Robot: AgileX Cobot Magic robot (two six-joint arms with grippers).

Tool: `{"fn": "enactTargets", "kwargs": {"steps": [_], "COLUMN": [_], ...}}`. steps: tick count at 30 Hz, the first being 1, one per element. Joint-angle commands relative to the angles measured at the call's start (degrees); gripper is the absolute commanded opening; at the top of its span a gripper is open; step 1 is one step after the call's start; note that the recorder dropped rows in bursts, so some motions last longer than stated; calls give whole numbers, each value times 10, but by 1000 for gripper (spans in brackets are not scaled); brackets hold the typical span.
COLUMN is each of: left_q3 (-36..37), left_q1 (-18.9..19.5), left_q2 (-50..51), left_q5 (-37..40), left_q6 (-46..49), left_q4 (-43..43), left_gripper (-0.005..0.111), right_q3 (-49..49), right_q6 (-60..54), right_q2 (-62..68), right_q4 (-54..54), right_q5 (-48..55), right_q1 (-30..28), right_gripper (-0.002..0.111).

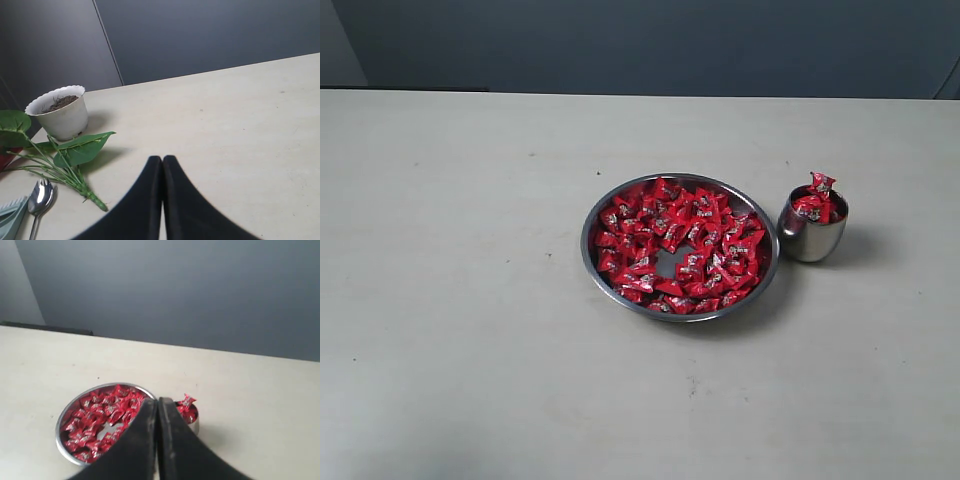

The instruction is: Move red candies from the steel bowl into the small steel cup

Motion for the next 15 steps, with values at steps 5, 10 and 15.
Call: {"fn": "enactTargets", "kwargs": {"steps": [5,10,15], "left_q3": [1,1,1], "left_q1": [-2,-2,-2], "left_q2": [-2,-2,-2], "left_q5": [-8,-8,-8], "left_q6": [-2,-2,-2], "left_q4": [3,3,3], "left_gripper": [0,0,0], "right_q3": [3,77,200], "right_q6": [2,2,2], "right_q2": [-3,-3,-25], "right_q4": [-19,-34,-40], "right_q5": [17,-84,-213], "right_q1": [-2,-2,-2], "right_gripper": [0,0,0]}}
